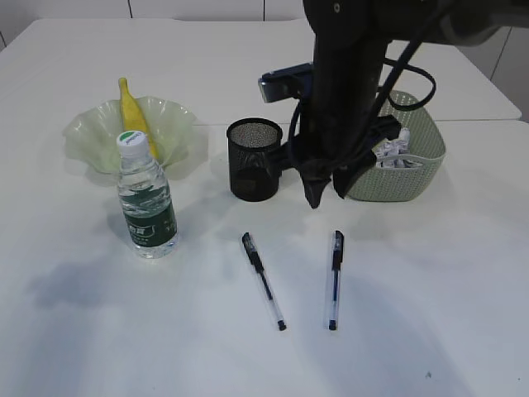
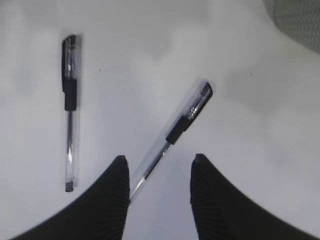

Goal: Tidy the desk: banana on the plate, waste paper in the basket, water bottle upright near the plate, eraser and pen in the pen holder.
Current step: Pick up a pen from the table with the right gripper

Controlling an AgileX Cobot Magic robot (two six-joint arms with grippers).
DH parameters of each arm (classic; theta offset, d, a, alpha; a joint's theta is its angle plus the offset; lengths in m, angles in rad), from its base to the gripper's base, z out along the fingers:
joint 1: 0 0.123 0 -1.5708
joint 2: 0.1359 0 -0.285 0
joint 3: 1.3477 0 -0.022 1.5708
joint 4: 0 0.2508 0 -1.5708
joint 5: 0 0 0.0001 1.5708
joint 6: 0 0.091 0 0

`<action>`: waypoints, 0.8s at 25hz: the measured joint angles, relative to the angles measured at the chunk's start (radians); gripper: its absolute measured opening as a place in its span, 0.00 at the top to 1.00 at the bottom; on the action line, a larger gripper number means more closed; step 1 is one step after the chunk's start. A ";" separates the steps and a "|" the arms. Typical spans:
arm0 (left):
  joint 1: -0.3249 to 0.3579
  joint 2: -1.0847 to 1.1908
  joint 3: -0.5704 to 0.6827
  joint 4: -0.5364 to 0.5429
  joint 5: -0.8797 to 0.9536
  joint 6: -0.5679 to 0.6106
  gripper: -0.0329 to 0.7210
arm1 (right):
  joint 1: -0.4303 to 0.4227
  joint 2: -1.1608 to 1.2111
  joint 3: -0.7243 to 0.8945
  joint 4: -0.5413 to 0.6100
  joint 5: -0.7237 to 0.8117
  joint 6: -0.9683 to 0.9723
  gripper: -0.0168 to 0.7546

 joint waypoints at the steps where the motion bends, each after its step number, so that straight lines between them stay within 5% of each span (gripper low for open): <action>1: 0.000 0.000 0.000 0.000 0.003 0.000 0.27 | 0.000 -0.009 0.026 -0.004 -0.004 0.000 0.58; 12: 0.000 0.000 0.000 -0.034 0.021 0.000 0.27 | 0.000 -0.107 0.417 -0.029 -0.142 0.128 0.59; 20: 0.000 0.000 0.000 -0.036 0.023 0.000 0.27 | 0.000 -0.128 0.454 -0.030 -0.369 0.445 0.67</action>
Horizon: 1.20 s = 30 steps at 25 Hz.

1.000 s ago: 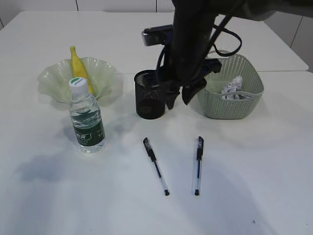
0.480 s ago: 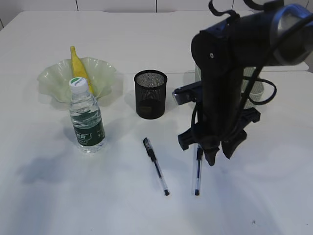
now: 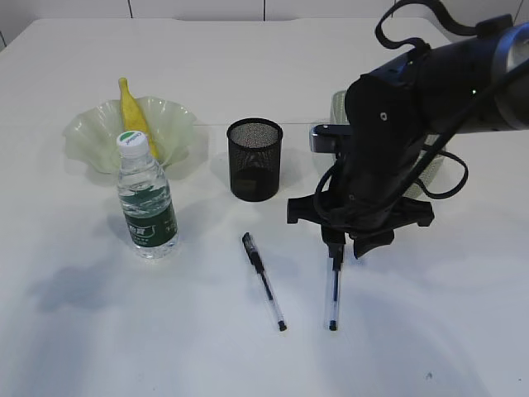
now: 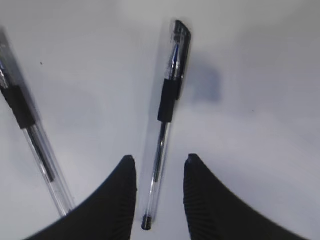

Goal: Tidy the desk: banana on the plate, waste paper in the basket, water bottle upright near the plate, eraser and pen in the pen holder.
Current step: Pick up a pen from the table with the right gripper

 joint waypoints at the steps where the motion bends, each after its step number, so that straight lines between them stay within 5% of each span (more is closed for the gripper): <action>1: 0.000 0.000 0.000 0.000 0.000 0.000 0.27 | 0.000 0.000 0.000 -0.002 -0.022 0.013 0.67; 10: 0.000 0.000 0.000 0.000 0.002 0.000 0.27 | -0.008 0.046 0.000 0.019 -0.051 0.124 0.53; 30: 0.000 0.000 0.000 0.000 0.004 0.000 0.27 | -0.060 0.196 -0.172 0.071 0.076 -0.004 0.52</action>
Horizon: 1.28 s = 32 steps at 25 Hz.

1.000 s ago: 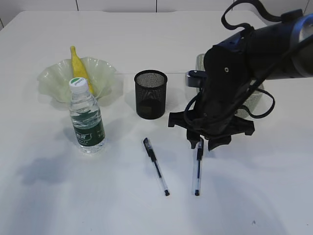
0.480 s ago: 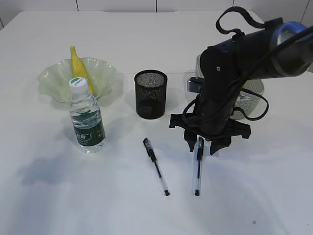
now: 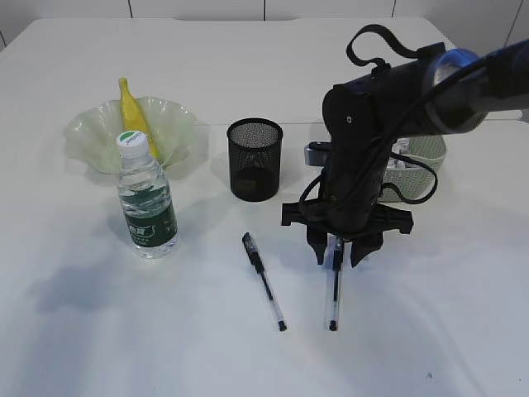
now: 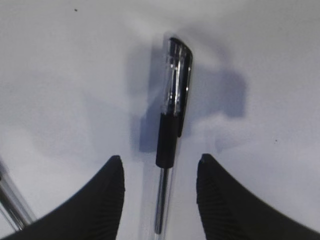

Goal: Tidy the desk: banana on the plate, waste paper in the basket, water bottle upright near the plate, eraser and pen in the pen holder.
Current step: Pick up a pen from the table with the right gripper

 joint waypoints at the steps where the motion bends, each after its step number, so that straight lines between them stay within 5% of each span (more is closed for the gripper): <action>1: 0.000 0.000 0.000 0.000 0.000 0.000 0.27 | 0.000 0.006 -0.005 0.000 0.000 -0.008 0.52; 32: 0.000 0.000 0.000 0.000 -0.031 0.000 0.27 | -0.035 0.060 -0.009 0.046 -0.036 -0.082 0.52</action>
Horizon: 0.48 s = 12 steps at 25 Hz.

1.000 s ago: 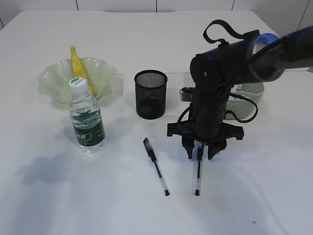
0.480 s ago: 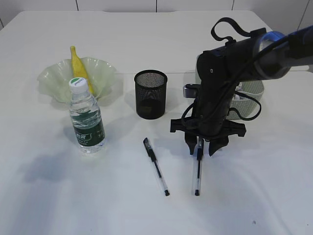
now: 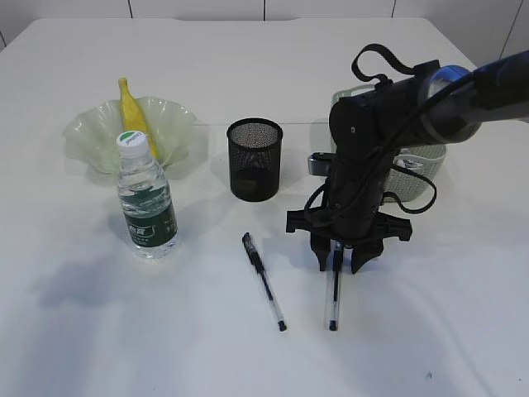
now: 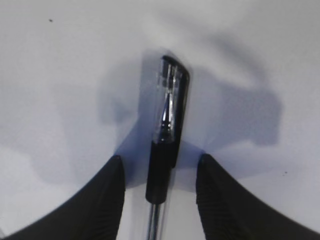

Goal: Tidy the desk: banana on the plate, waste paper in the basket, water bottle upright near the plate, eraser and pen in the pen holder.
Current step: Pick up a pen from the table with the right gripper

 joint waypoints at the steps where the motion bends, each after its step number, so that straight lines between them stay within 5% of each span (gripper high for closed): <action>1: 0.000 0.000 0.000 0.000 0.000 0.000 0.27 | 0.000 0.000 0.000 0.000 0.000 0.000 0.52; 12: 0.000 0.000 0.000 0.000 0.000 0.000 0.27 | 0.000 0.000 0.000 0.000 -0.005 0.000 0.82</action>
